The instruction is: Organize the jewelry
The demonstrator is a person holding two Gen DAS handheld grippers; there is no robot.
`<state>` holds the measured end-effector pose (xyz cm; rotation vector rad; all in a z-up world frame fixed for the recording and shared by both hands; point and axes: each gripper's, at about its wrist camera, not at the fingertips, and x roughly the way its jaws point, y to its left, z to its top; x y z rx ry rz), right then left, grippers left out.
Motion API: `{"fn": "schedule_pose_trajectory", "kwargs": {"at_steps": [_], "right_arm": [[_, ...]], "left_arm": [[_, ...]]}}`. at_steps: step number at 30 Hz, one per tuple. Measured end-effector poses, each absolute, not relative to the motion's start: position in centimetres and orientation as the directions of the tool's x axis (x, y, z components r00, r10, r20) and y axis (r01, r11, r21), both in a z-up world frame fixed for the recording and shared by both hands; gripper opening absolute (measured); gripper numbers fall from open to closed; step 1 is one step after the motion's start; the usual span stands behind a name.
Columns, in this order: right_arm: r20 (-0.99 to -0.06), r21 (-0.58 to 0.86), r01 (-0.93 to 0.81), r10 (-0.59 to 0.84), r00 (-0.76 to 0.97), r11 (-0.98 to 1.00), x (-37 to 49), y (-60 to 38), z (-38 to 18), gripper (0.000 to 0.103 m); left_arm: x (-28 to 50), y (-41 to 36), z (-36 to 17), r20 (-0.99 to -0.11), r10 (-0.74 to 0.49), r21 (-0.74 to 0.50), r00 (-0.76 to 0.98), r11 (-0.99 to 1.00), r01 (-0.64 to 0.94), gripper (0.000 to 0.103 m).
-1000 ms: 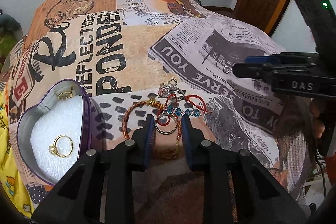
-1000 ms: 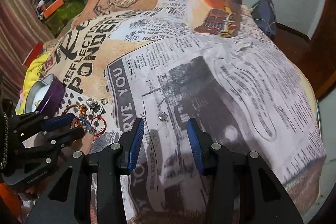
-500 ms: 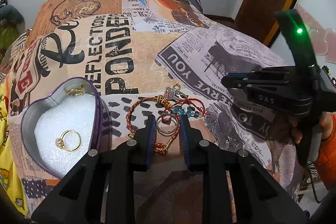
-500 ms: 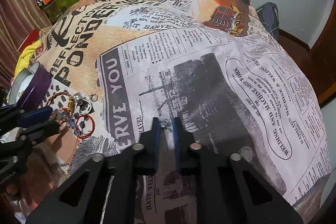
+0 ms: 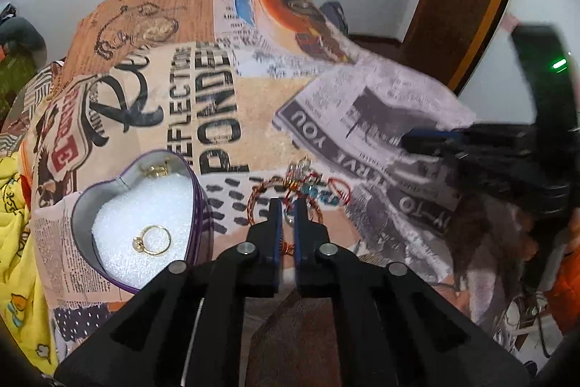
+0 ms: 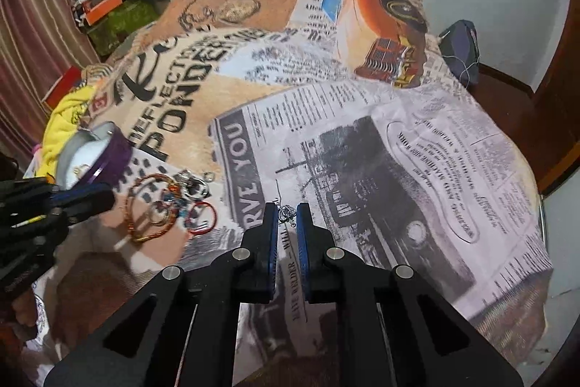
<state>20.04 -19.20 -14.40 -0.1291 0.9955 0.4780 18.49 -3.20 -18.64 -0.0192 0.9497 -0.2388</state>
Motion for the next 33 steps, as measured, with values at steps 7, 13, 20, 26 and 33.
{"fn": "schedule_pose_trajectory", "kwargs": {"at_steps": [7,13,20,26,33], "right_arm": [[-0.809,0.137,-0.427,0.350,0.472,0.894,19.1,-19.9,-12.9,0.009],[-0.796,0.136,-0.423,0.353,0.491,0.896,18.7,-20.2,-11.9,0.009],[-0.787,0.134,-0.431,0.360,0.502,0.892,18.3,-19.8,-11.4,0.009],[-0.769,0.134,-0.443,0.375,0.518,0.886,17.8,-19.3,-10.3,0.009],[-0.727,0.142,-0.476,0.417,0.545,0.868,17.3,-17.6,-8.1,0.009]], "left_arm": [[19.3,-4.1,-20.9,-0.838,-0.207,-0.107,0.505,0.970,0.219,0.030],[20.1,-4.7,-21.7,-0.839,-0.199,-0.096,0.507,0.970,0.222,0.030],[20.5,-4.7,-21.7,-0.829,-0.201,-0.094,0.521,0.970,0.225,0.020],[19.2,-3.8,-19.7,-0.798,-0.207,-0.103,0.566,0.972,0.210,0.020],[17.1,-1.9,-15.6,-0.733,-0.199,-0.102,0.651,0.978,0.184,0.020]]}}
